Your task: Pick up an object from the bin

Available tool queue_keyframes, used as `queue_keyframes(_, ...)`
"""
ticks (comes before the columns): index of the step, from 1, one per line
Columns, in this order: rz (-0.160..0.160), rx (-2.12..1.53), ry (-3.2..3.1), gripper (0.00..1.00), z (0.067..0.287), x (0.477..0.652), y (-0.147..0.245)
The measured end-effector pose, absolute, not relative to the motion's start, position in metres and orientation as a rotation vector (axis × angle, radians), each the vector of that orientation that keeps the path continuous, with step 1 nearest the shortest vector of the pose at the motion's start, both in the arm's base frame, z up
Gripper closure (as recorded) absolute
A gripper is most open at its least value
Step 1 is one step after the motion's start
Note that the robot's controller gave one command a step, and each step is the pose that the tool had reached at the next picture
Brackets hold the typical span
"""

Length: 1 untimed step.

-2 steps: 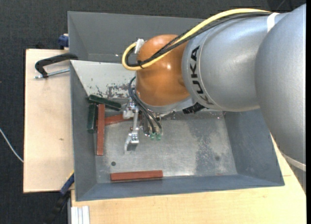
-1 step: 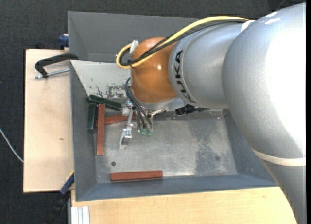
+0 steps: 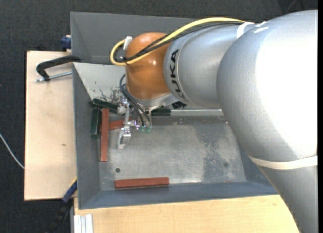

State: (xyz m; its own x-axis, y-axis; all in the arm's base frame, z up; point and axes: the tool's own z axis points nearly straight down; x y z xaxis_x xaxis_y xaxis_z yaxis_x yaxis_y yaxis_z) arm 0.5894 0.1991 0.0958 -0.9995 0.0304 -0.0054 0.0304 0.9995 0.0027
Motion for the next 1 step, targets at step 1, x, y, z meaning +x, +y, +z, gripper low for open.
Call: queue_keyframes(1,0.009,0.104,3.141,1.00,0.0778,0.5989,0.1411)
